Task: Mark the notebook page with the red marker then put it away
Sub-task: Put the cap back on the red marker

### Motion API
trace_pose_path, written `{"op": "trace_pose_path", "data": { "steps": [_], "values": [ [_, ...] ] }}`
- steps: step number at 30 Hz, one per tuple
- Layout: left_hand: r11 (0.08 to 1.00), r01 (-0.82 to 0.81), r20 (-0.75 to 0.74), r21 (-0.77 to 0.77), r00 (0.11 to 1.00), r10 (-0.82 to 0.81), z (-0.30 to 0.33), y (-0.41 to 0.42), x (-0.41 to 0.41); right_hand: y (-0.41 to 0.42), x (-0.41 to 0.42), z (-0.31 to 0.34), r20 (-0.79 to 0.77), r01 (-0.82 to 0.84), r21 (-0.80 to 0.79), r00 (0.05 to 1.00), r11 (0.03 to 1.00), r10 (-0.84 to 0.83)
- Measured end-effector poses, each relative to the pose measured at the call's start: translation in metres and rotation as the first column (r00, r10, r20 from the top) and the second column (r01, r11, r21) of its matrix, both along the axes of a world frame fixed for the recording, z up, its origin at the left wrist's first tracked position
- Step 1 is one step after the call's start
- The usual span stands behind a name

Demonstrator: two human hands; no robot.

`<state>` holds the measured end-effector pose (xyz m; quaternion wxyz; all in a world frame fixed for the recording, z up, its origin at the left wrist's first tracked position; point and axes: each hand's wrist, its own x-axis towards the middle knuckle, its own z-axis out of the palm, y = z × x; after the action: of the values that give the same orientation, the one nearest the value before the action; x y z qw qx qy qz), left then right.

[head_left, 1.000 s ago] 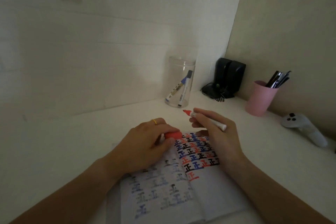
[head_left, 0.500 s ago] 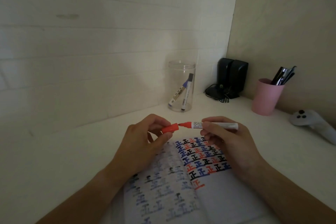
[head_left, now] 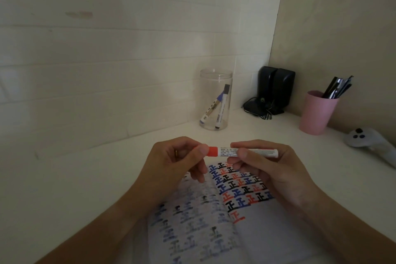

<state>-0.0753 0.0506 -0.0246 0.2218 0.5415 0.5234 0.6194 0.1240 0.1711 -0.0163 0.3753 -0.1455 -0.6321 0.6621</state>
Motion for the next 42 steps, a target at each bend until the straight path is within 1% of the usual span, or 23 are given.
{"op": "trace_pose_path", "data": {
  "steps": [3,7,10,13,14,16,17,18,19,20,21,22,23,24,26,28,30,32,34,35,37,39,42],
  "values": [
    [0.999,0.036,0.103,0.025,0.994,-0.038,0.002,-0.001,0.001,-0.005,0.001,0.003,-0.048,0.030,0.085,0.999,0.996,-0.026],
    [0.998,0.063,0.158,0.022,0.985,-0.065,0.002,-0.001,0.002,-0.013,0.000,0.004,-0.065,0.086,0.212,0.995,0.973,-0.074],
    [0.998,0.062,0.144,0.021,0.988,-0.065,0.002,-0.002,0.000,-0.015,0.001,0.003,-0.020,0.134,0.285,0.991,0.949,-0.134],
    [0.995,0.076,0.136,0.057,0.987,-0.083,0.002,0.001,0.006,-0.014,-0.002,-0.001,0.082,0.138,0.406,0.979,0.903,-0.187],
    [0.992,0.093,0.142,0.086,0.984,-0.104,0.002,0.002,0.008,-0.015,-0.005,-0.002,0.116,0.106,0.420,0.979,0.901,-0.169],
    [0.980,0.153,0.146,0.131,0.974,-0.171,0.005,0.004,0.010,-0.017,-0.010,-0.004,0.095,0.009,0.318,0.995,0.948,-0.041],
    [0.979,0.162,0.114,0.128,0.978,-0.176,0.006,0.004,0.009,-0.015,-0.010,-0.003,0.068,-0.042,0.238,0.997,0.970,0.026],
    [0.987,0.117,0.026,0.108,0.992,-0.120,0.005,0.003,0.005,-0.012,-0.009,-0.003,0.061,-0.073,0.168,0.996,0.983,0.064],
    [0.997,0.010,-0.136,0.079,0.991,0.001,0.003,0.003,0.000,-0.009,-0.008,-0.003,0.085,-0.074,0.111,0.994,0.991,0.065],
    [0.989,-0.139,-0.352,0.056,0.924,0.150,0.000,0.002,-0.006,-0.005,-0.006,-0.003,0.129,-0.062,0.065,0.990,0.996,0.053],
    [0.958,-0.282,-0.563,0.050,0.784,0.261,-0.002,0.001,-0.012,-0.002,-0.005,-0.005,0.184,-0.050,0.029,0.982,0.998,0.044],
    [0.923,-0.384,-0.712,0.028,0.641,0.288,-0.005,0.001,-0.016,0.001,-0.005,-0.007,0.236,-0.049,-0.006,0.971,0.999,0.049],
    [0.895,-0.445,-0.789,-0.030,0.560,0.252,-0.007,0.001,-0.020,0.003,-0.004,-0.008,0.275,-0.056,-0.037,0.959,0.998,0.064],
    [0.873,-0.479,-0.825,-0.095,0.529,0.200,-0.010,0.003,-0.024,0.003,-0.005,-0.007,0.303,-0.064,-0.062,0.950,0.996,0.080],
    [0.840,-0.513,-0.849,-0.176,0.511,0.135,-0.016,0.008,-0.030,0.000,-0.009,-0.001,0.366,-0.066,-0.057,0.927,0.996,0.082],
    [0.831,-0.527,-0.851,-0.176,0.506,0.141,-0.020,0.013,-0.034,-0.002,-0.016,0.011,0.461,-0.070,0.031,0.886,0.997,0.048],
    [0.829,-0.533,-0.850,-0.168,0.504,0.152,-0.023,0.014,-0.036,0.002,-0.028,0.029,0.483,-0.022,0.156,0.874,0.988,-0.057],
    [0.833,-0.528,-0.837,-0.165,0.521,0.164,-0.023,0.014,-0.038,0.013,-0.048,0.058,0.371,0.142,0.340,0.888,0.930,-0.271],
    [0.833,-0.520,-0.835,-0.190,0.531,0.141,-0.021,0.013,-0.038,0.026,-0.071,0.093,0.175,0.362,0.476,0.855,0.802,-0.489],
    [0.834,-0.514,-0.842,-0.203,0.527,0.119,-0.020,0.012,-0.037,0.032,-0.082,0.111,0.066,0.464,0.497,0.822,0.733,-0.566],
    [0.835,-0.509,-0.845,-0.211,0.525,0.107,-0.019,0.013,-0.037,0.044,-0.102,0.138,-0.113,0.609,0.491,0.754,0.623,-0.648],
    [0.831,-0.521,-0.832,-0.194,0.536,0.142,-0.020,0.013,-0.035,0.057,-0.116,0.150,-0.201,0.682,0.501,0.691,0.533,-0.695],
    [0.832,-0.523,-0.847,-0.185,0.514,0.135,-0.021,0.013,-0.037,0.074,-0.133,0.149,-0.184,0.687,0.578,0.636,0.441,-0.749]
  ]
}}
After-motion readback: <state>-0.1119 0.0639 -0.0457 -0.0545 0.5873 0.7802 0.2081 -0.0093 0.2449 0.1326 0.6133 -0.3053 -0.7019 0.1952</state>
